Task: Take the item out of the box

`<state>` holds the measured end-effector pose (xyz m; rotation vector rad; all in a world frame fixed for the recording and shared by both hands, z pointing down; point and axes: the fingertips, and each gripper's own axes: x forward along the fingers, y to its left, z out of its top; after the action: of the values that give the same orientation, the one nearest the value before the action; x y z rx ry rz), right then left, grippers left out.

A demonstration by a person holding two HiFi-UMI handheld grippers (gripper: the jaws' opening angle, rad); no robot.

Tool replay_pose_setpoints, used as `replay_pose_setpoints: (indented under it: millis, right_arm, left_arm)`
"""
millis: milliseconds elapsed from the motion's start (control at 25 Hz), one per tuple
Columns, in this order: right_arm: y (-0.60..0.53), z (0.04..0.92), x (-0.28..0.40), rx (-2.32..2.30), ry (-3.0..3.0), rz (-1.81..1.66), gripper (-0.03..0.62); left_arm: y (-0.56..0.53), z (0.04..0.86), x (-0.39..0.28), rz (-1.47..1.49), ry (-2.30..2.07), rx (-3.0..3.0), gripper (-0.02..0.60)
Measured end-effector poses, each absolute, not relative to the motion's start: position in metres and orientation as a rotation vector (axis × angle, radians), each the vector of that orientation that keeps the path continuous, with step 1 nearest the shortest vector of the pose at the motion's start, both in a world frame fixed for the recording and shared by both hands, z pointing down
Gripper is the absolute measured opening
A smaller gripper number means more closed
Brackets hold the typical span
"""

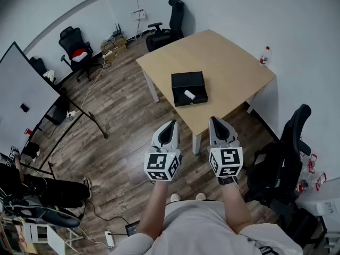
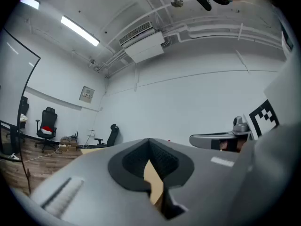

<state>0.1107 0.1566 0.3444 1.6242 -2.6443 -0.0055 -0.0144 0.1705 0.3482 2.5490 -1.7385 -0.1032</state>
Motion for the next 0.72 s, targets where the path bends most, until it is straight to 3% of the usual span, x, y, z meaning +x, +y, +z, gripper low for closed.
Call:
replay_pose_setpoints:
  millis: [720]
  right_arm:
    - [0.157, 0.375, 0.14, 1.571, -2.701, 0.08, 0.012]
  left_arm:
    - [0.172, 0.369, 0.019, -0.114, -1.775, 2.508, 0.006]
